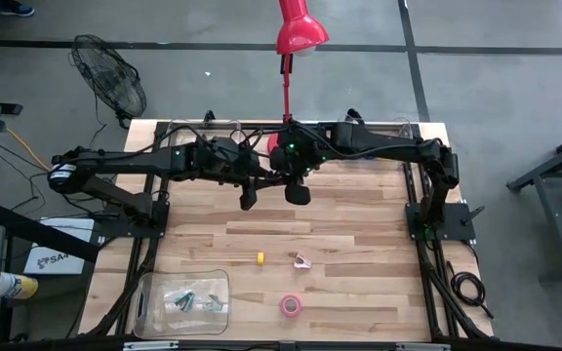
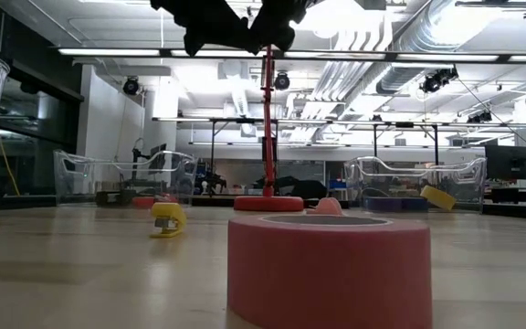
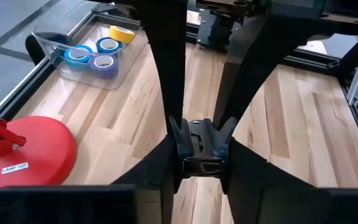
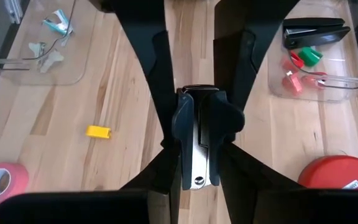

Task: Pick and place Stapler, Stapler remover, tape
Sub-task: Put the black stapler remover into the bottom transparent bin

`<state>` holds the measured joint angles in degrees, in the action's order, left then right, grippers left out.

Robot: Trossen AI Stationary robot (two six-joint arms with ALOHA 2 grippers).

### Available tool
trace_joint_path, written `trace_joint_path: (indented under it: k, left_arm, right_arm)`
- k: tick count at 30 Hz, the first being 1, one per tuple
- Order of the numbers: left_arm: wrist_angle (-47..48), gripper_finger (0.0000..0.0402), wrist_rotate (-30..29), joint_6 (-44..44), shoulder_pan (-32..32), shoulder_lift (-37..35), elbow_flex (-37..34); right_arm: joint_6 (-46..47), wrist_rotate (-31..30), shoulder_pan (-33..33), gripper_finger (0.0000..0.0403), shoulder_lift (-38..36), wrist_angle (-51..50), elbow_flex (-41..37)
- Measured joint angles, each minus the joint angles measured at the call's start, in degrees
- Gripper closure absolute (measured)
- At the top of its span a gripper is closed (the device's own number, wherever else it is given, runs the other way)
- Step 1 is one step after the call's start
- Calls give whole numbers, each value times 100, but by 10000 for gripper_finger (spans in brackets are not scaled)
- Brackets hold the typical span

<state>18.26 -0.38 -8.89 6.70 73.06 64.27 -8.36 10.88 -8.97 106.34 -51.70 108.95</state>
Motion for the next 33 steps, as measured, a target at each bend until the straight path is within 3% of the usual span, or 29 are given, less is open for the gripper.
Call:
trace_joint_path:
  k: [7, 16, 20, 28, 33]
  left_arm:
    - [-9, 310, 32, -19, 2, 0, 0]
    - [37, 310, 40, -62, 0, 2, 0]
    - [528, 310, -78, -295, 9, -8, 2]
    - [1417, 310, -735, -1275, 4, -91, 13]
    - [2308, 310, -433, -2093, 4, -186, 11]
  right_arm:
    - [-68, -1, -2, 319, 0, -60, 0]
    - [-42, -161, -9, 219, 0, -405, 9]
    - [-62, -315, -6, 191, -38, -930, -2]
    - [33, -796, -82, 182, -115, -1589, -2]
    - [83, -796, -239, 182, -190, -1897, -2]
